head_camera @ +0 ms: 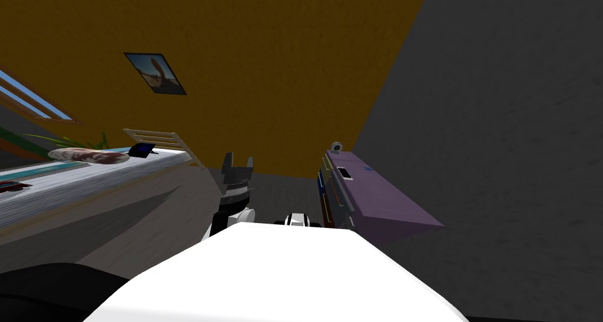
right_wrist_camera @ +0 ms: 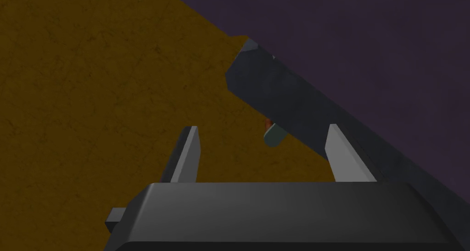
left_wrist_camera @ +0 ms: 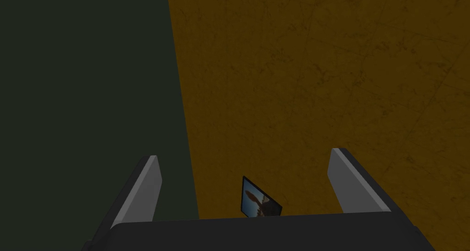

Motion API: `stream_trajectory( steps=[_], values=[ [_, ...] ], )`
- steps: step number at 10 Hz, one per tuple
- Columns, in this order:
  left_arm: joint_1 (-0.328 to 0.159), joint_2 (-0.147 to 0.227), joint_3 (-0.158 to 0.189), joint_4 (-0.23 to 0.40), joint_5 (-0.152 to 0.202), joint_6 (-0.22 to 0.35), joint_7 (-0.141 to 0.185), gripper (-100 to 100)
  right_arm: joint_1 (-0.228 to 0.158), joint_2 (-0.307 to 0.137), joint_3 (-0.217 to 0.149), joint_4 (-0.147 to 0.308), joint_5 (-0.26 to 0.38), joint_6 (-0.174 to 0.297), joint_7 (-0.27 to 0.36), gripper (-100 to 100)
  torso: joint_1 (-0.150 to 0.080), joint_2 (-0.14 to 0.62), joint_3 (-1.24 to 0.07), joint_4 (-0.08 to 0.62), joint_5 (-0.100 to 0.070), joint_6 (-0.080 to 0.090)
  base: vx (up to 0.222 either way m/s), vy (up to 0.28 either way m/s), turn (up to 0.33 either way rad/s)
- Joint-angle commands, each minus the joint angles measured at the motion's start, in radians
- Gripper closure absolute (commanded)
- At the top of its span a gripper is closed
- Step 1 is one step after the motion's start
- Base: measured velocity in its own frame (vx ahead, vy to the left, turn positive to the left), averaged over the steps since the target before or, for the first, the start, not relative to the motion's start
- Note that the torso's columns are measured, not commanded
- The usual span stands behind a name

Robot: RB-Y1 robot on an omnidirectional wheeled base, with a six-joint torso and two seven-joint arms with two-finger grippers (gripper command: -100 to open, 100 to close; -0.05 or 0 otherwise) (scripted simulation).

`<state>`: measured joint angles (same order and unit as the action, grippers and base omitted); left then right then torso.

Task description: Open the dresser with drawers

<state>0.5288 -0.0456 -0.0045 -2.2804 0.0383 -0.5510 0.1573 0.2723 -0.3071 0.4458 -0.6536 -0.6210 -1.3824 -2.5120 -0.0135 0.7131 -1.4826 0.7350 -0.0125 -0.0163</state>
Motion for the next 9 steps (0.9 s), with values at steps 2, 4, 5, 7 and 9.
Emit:
stream_trajectory(
  steps=[2,4,5,7,9],
  values=[
    [0.000,0.000,0.000,0.000,0.000,0.000,0.000,0,-0.018,-0.002,0.033,0.025,-0.021,0.016,-0.101,-100,0.002,-0.002,-0.001,0.001,0.002,0.000,0.024,0.000,0.017],
    [0.000,0.000,0.000,0.000,0.000,0.000,0.000,0,-0.018,-0.002,0.033,0.025,-0.021,0.016,-0.124,-100,0.003,-0.004,-0.001,0.002,0.002,-0.003,0.014,0.007,0.011],
    [0.000,0.000,0.000,0.000,0.000,0.000,0.000,0,-0.018,-0.002,0.033,0.032,-0.021,0.016,-0.124,-100,0.002,-0.003,-0.001,0.003,0.003,-0.003,0.005,-0.007,-0.009],
    [0.000,0.000,0.000,0.000,0.000,0.000,0.000,0,-0.023,-0.003,0.045,0.040,-0.030,0.016,-0.182,-100,0.002,-0.004,-0.001,0.003,0.003,-0.003,0.029,-0.003,-0.003],
    [0.000,0.000,0.000,0.000,0.000,0.000,0.000,0,-0.026,-0.004,0.055,0.051,-0.037,0.015,-0.234,-100,0.003,-0.004,-0.001,0.004,0.003,-0.004,0.006,0.001,0.012]
  ],
)
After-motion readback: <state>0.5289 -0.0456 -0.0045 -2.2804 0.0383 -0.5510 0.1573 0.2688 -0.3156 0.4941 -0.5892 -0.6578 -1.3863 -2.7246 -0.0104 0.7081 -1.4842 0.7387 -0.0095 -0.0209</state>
